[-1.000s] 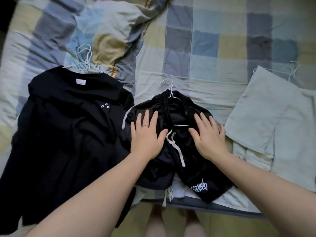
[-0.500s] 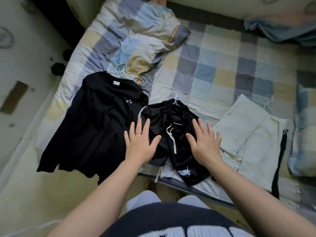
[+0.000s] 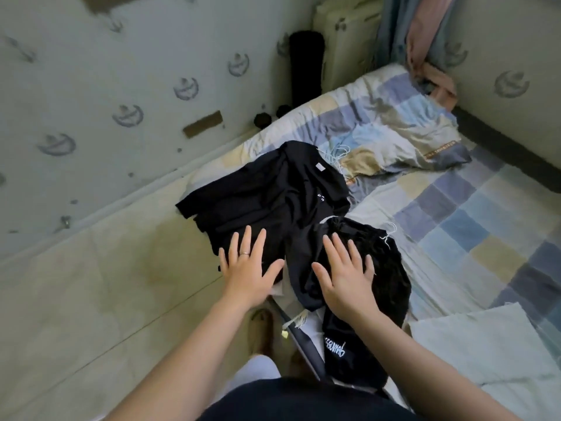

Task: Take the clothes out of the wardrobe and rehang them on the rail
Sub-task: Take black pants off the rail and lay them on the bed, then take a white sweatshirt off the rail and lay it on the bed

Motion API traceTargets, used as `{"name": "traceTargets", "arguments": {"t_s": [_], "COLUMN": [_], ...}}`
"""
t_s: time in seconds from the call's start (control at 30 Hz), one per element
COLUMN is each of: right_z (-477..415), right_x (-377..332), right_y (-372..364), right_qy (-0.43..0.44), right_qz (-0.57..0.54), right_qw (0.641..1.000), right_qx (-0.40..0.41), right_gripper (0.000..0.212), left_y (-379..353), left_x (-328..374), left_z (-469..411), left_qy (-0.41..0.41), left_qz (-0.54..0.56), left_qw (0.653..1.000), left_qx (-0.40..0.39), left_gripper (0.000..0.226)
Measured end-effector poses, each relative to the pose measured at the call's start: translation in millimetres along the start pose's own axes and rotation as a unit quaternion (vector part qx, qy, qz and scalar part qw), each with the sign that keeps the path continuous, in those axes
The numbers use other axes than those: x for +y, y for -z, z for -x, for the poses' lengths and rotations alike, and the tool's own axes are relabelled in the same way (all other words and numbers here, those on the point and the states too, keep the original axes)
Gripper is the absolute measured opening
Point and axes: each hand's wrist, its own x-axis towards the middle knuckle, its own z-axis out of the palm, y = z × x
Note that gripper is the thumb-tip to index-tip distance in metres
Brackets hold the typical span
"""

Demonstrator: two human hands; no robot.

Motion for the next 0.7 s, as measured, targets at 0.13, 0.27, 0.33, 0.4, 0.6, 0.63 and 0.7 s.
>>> {"name": "traceTargets", "arguments": {"t_s": [0.13, 0.27, 0.33, 0.4, 0.6, 0.63, 0.7], "right_z": [1.0, 10.8, 20.3, 32.5, 111.3, 129.0, 166.9], "right_x": [-47.2, -107.3, -142.2, -178.8, -288.3, -306.6, -343.3], "right_y": [-12.9, -32.2, -42.9, -56.6, -98.9, -105.9, -119.8], "right_qy": [0.1, 0.213, 0.27, 0.328, 0.501, 0.529, 0.58], "right_qz": [0.02, 0.043, 0.045, 0.054, 0.063, 0.066, 0.067], "right_qw": [0.994, 0.974, 0.958, 0.938, 0.851, 0.833, 0.796], "right_qx": [-0.028, -0.061, -0.081, -0.098, -0.147, -0.151, -0.157], "right_gripper": [0.066, 0.068, 0.073, 0.07, 0.071, 0.073, 0.072], "left_y": [22.5, 46.0, 56.4, 66.6, 88.0, 91.2, 99.2], "left_x": [-40.7, -84.1, -108.7, -134.6, -207.1, -218.5, -239.2], "left_z": [42.5, 89.5, 115.0, 145.2, 274.3, 299.2, 350.9], "left_qy": [0.085, 0.171, 0.214, 0.26, 0.366, 0.383, 0.416], "left_qz": [-0.003, 0.009, 0.012, 0.016, 0.027, 0.026, 0.02], "left_qw": [0.995, 0.979, 0.967, 0.95, 0.894, 0.882, 0.856], "left_qx": [0.054, 0.11, 0.14, 0.169, 0.257, 0.273, 0.306], "left_gripper": [0.075, 0.076, 0.077, 0.077, 0.083, 0.083, 0.08]}}
